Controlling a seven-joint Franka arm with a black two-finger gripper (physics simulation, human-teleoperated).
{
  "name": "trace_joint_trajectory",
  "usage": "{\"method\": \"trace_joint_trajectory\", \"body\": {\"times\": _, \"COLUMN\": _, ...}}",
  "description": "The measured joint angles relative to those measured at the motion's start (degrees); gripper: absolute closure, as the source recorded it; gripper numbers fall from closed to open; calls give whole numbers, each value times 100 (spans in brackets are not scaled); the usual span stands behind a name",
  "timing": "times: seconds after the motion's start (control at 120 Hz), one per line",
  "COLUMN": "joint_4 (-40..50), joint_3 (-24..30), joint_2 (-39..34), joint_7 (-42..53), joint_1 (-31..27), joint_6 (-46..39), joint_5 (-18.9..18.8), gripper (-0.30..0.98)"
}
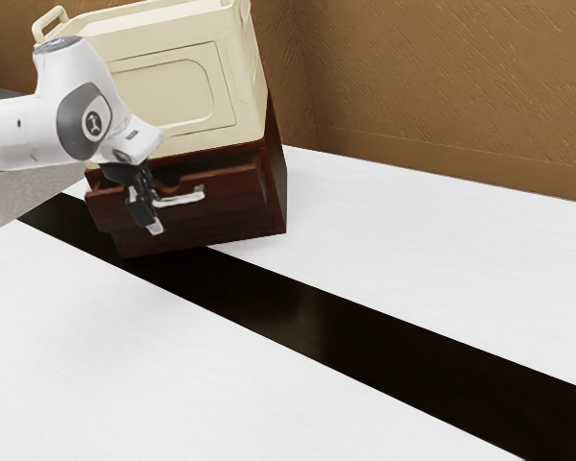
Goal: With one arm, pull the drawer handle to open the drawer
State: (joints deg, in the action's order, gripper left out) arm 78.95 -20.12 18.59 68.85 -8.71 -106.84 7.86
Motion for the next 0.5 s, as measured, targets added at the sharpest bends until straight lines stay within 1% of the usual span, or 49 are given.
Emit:
{"method": "trace_joint_trajectory", "body": {"times": 0.117, "joint_4": 195, "joint_3": 6, "joint_2": -199, "joint_7": -41, "joint_1": 50, "joint_6": 9, "joint_5": -32, "gripper": 25}}
{"method": "trace_joint_trajectory", "body": {"times": 0.5, "joint_4": 919, "joint_3": 12, "joint_2": -809, "joint_7": -176, "joint_1": 221, "joint_6": -12, "joint_5": -153, "gripper": 22}}
